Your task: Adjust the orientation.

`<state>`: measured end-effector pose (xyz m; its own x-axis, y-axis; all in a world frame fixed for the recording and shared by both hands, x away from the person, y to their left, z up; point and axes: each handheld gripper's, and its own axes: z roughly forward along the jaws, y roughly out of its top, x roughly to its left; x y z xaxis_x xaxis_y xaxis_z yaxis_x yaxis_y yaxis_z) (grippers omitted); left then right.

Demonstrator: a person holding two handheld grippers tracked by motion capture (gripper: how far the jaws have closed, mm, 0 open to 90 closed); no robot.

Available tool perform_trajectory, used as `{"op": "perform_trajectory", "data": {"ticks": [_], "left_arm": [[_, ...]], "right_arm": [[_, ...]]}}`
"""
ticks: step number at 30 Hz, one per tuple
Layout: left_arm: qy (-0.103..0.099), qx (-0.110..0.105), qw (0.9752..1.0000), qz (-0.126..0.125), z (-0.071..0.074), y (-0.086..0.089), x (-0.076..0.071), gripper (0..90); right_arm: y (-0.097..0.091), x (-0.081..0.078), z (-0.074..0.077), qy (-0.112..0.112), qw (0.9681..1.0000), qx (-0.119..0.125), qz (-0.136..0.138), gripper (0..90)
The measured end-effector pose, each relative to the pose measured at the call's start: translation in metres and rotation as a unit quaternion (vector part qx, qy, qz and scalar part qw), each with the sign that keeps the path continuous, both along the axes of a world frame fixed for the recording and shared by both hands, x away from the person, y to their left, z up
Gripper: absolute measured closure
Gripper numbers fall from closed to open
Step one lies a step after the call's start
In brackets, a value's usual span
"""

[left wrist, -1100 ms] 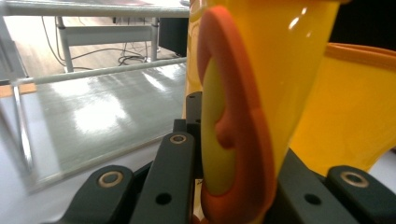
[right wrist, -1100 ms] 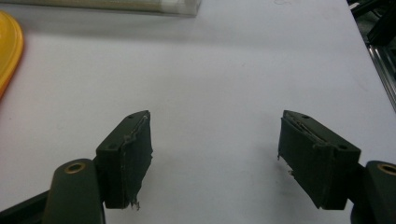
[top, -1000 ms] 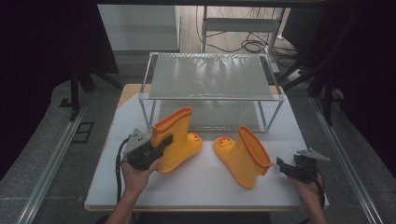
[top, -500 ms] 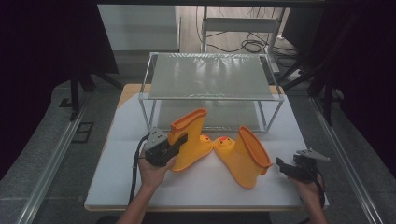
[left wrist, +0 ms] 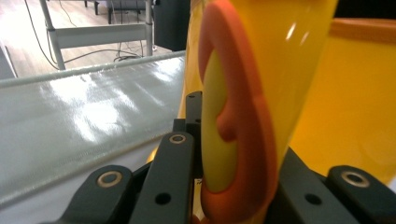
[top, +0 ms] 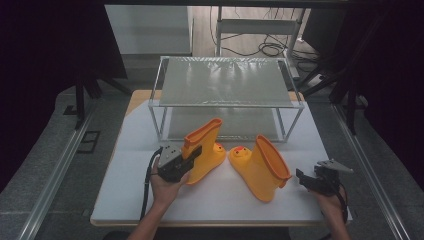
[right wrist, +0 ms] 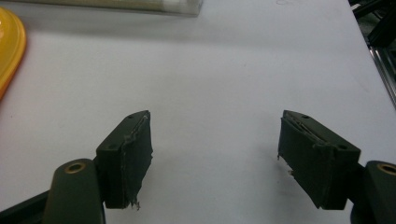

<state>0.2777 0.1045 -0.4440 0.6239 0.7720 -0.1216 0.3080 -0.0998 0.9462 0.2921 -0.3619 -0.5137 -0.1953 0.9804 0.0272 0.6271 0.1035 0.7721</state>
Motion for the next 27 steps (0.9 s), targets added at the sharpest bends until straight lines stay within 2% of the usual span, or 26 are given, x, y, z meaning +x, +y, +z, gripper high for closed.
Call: {"op": "perform_trajectory", "data": {"ticks": [3, 5, 9, 15, 17, 18, 19, 21, 22, 23, 27], "left_arm": [[0.003, 0.003, 1.0, -0.001, -0.005, 0.002, -0.005, 82.4], [0.009, -0.003, 1.0, 0.001, -0.011, 0.005, -0.01, 81.8], [0.002, -0.007, 1.0, 0.002, -0.021, 0.01, -0.017, 80.0], [0.001, -0.009, 0.9999, 0.004, -0.025, 0.013, -0.018, 74.3], [0.005, -0.012, 0.9999, 0.005, -0.025, 0.014, -0.018, 68.8], [0.009, -0.014, 0.9999, 0.004, -0.026, 0.015, -0.017, 59.8], [0.016, -0.016, 0.9997, 0.001, -0.026, 0.015, -0.016, 59.8], [0.029, -0.022, 0.9993, 0.001, -0.027, 0.017, -0.015, 42.0], [0.031, -0.023, 0.9993, 0.001, -0.027, 0.018, -0.016, 37.6], [0.035, -0.025, 0.9991, -0.002, -0.027, 0.019, -0.016, 37.6], [0.036, -0.031, 0.9988, -0.008, -0.024, 0.022, -0.02, 24.8]], "right_arm": [[0.0, 0.0, 0.0, 0.0, 1.0, -0.001, 0.0, 25.7], [0.0, 0.0, 0.0, 0.0, 1.0, -0.003, 0.001, 25.7], [0.001, 0.0, 0.0, 0.0, 1.0, -0.005, 0.0, 25.7], [0.002, 0.0, 0.0, 0.001, 1.0, -0.005, 0.0, 25.7], [0.001, 0.0, 0.0, 0.001, 1.0, -0.004, 0.0, 25.7], [0.001, 0.0, 0.0, 0.002, 1.0, -0.004, 0.0, 25.7], [0.001, 0.0, 0.0, 0.002, 1.0, -0.004, 0.001, 25.7], [0.001, 0.0, 0.0, 0.003, 1.0, -0.002, 0.001, 25.7], [0.001, 0.0, 0.0, 0.002, 1.0, -0.002, 0.001, 25.7], [0.001, 0.0, 0.0, 0.002, 1.0, -0.002, 0.001, 25.7], [0.001, 0.0, 0.0, 0.003, 1.0, -0.003, 0.001, 25.7]]}}
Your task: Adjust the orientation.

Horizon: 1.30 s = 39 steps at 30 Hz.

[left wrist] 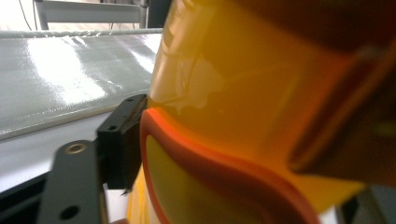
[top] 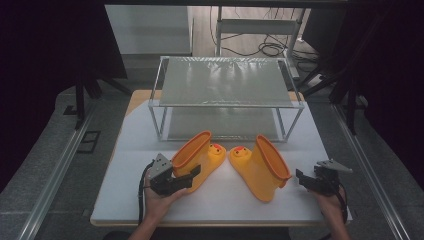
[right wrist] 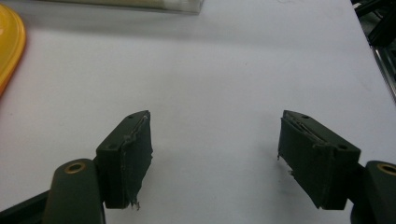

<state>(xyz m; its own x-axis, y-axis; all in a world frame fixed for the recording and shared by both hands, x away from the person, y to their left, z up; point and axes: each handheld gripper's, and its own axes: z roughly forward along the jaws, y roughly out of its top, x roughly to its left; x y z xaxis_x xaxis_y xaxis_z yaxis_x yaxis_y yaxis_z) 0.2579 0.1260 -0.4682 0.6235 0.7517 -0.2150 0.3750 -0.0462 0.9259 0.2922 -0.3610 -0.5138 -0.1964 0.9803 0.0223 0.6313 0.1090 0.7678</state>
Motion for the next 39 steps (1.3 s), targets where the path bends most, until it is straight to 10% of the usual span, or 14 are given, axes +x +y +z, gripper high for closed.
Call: {"op": "perform_trajectory", "data": {"ticks": [18, 31, 39], "left_arm": [[-0.018, -0.048, 0.9976, -0.047, 0.034, 0.045, -0.031, 18.6], [-0.027, -0.046, 0.9984, -0.019, 0.034, 0.091, -0.047, 65.2], [0.02, -0.005, 0.9998, 0.002, 0.01, 0.097, -0.031, 89.2]], "right_arm": [[0.0, 0.0, 0.0, 0.002, 1.0, -0.003, -0.001, 25.5], [-0.001, 0.0, 0.0, 0.005, 1.0, 0.0, -0.002, 25.4], [0.0, 0.001, 0.0, 0.005, 1.0, -0.002, -0.002, 25.5]]}}
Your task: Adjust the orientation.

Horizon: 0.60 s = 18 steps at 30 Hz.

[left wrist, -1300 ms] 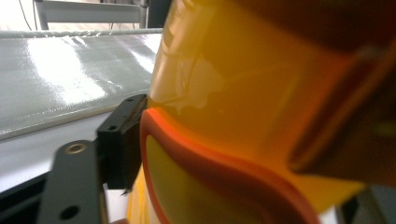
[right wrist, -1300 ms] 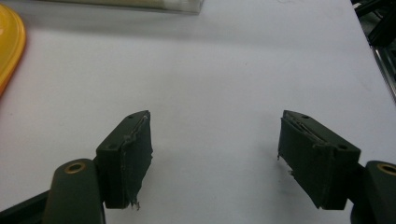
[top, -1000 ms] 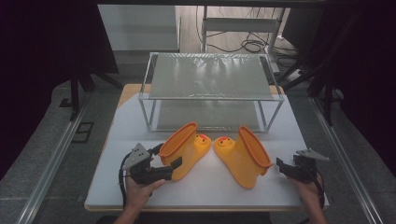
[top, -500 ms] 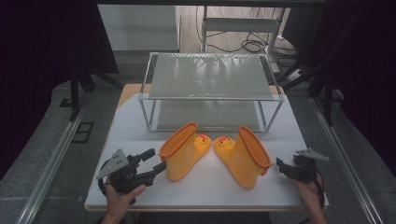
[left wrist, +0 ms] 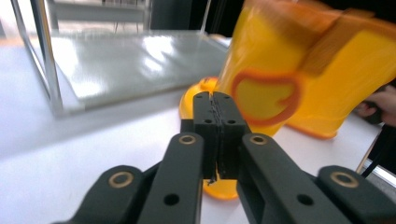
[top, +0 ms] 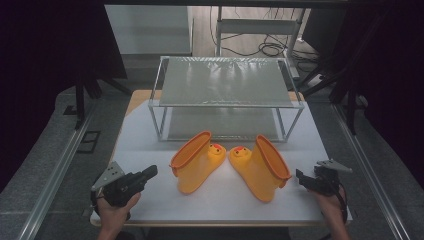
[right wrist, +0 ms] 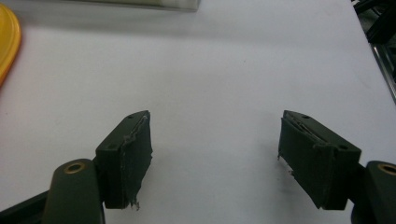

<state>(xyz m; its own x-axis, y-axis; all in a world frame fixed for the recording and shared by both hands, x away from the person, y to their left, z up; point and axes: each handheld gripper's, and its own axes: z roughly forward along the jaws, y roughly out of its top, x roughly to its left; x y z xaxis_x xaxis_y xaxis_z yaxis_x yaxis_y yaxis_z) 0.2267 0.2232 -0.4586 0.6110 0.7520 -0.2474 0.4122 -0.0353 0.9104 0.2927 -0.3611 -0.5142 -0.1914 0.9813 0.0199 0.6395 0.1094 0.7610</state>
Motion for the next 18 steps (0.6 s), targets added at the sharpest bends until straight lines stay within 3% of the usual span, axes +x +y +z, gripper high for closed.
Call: {"op": "perform_trajectory", "data": {"ticks": [6, 12, 18], "left_arm": [[0.044, 0.024, 0.9987, -0.004, -0.025, -0.011, 0.019, 89.6], [0.069, 0.05, 0.9962, -0.019, -0.039, -0.027, 0.031, 89.7], [0.08, 0.081, 0.9926, -0.041, -0.047, -0.041, 0.034, 89.7]], "right_arm": [[0.0, 0.0, 0.0, 0.002, 1.0, 0.002, -0.001, 25.5], [-0.001, 0.003, -0.001, 0.008, 0.9999, 0.006, -0.006, 25.5], [-0.001, 0.003, -0.001, 0.007, 0.9999, 0.006, -0.006, 25.5]]}}
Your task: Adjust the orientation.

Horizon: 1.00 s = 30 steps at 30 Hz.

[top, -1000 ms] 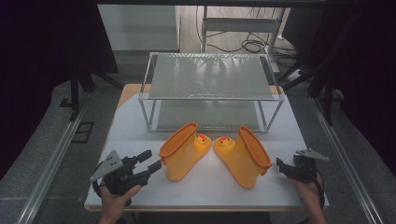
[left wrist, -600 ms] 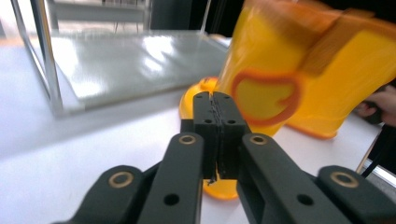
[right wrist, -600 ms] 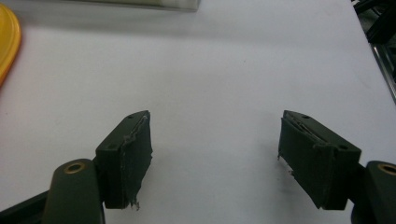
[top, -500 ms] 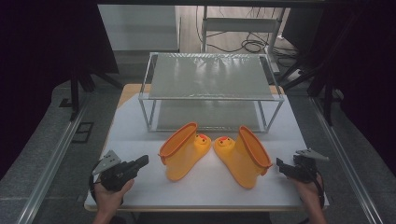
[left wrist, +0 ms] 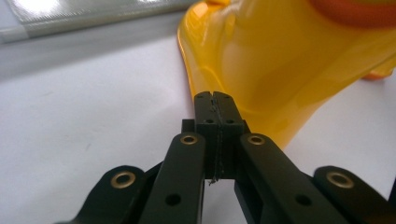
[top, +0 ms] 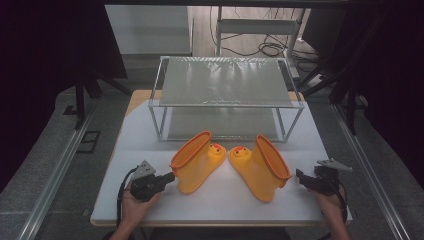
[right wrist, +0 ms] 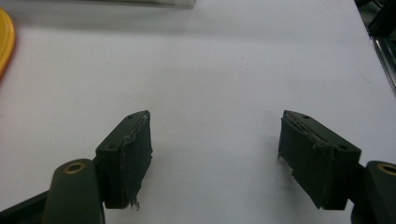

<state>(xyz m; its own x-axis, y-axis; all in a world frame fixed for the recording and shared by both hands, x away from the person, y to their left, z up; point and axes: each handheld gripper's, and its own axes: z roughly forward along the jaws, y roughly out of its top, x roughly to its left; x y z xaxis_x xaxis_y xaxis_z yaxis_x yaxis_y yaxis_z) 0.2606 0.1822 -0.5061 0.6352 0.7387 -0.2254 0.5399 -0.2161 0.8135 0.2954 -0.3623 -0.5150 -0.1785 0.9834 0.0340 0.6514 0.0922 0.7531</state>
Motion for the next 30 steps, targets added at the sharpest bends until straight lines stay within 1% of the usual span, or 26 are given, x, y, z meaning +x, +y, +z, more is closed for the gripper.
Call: {"op": "perform_trajectory", "data": {"ticks": [1, 2, 6, 10, 16, 19, 25, 30], "left_arm": [[0.003, 0.002, 1.0, -0.002, -0.001, -0.001, 0.0, 89.7], [0.008, 0.009, 0.9999, -0.007, -0.004, -0.004, 0.002, 89.7], [0.012, 0.016, 0.9997, -0.011, -0.008, -0.009, 0.004, 89.8], [0.021, 0.007, 0.9997, -0.013, -0.008, -0.009, 0.006, 89.9], [0.028, -0.003, 0.9992, -0.03, -0.009, -0.017, 0.004, 89.9], [0.032, -0.006, 0.9986, -0.041, -0.009, -0.024, 0.004, 89.9], [0.039, -0.014, 0.9967, -0.07, -0.009, -0.041, 0.004, 89.8], [0.041, -0.015, 0.9953, -0.087, -0.009, -0.054, 0.004, 89.8]], "right_arm": [[0.0, 0.0, 0.0, 0.001, 1.0, -0.001, 0.001, 25.5], [0.0, 0.0, 0.0, 0.001, 1.0, -0.002, 0.001, 25.5], [0.0, -0.001, 0.0, 0.0, 1.0, 0.0, 0.0, 25.5], [0.0, -0.001, 0.0, -0.001, 1.0, 0.001, 0.001, 25.5], [0.0, -0.002, 0.0, -0.003, 1.0, -0.001, 0.004, 25.5], [0.0, -0.002, 0.001, -0.003, 1.0, 0.0, 0.005, 25.5], [0.0, -0.002, 0.0, -0.004, 1.0, 0.001, 0.005, 25.5], [0.0, -0.002, 0.0, -0.002, 1.0, 0.0, 0.007, 25.5]]}}
